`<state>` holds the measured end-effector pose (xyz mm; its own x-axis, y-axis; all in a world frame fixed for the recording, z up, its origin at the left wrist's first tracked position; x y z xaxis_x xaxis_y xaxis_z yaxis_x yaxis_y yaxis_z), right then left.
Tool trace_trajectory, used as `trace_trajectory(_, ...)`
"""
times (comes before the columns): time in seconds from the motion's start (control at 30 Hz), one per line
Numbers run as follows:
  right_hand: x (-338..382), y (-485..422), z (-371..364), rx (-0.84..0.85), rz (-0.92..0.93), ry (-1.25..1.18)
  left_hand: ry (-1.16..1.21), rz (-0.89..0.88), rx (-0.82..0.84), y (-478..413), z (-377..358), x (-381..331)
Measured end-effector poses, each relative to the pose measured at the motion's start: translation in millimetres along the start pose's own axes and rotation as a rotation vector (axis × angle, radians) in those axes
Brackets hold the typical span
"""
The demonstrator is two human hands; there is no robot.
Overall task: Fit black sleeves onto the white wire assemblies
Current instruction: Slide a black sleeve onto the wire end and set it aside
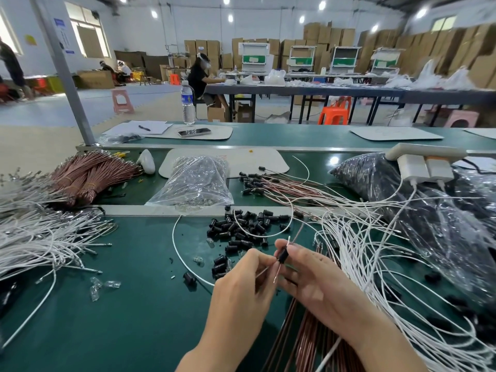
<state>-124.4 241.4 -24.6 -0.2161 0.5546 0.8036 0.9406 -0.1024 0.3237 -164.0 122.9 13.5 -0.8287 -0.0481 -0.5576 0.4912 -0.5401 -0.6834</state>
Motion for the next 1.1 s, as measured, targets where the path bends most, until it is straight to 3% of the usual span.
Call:
trace_trajectory(0.17, 8.5, 0.7, 8.0, -0.043, 0.043, -0.09, -0.016, -0.04, 0.057, -3.9, 0.0, -6.8)
trace_trajectory(0.37, 3.7, -1.2, 1.1, -0.068, 0.08, 0.042, -0.132, -0.05, 0.051, -7.9, 6.3, -8.7)
trace_trajectory(0.57, 10.3, 1.1, 3.3, -0.097, 0.118, 0.024, -0.157, -0.083, 0.007, -12.3, 11.6, -11.3)
trace_trajectory(0.9, 38.7, 26.1, 59.1, -0.239, 0.305, -0.4, -0.325, -0.199, -0.157, -16.7, 42.7, -18.1)
trace_trajectory(1.1, 50.9, 46.0, 93.3, -0.292, 0.47, -0.633, -0.377, -0.145, -0.281, -14.6, 72.6, -7.3)
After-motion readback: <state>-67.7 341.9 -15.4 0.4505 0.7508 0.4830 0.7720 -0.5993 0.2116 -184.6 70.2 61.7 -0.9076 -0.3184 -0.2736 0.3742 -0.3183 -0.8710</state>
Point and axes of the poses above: each hand's wrist, its own y-axis away from the middle knuckle, its own z-axis out of the back of the hand, x = y × z, the point moved 10 cm from there along -y, towards the middle knuckle, and after that the axes turned 13 degrees about -z, right-handed, at the moved point
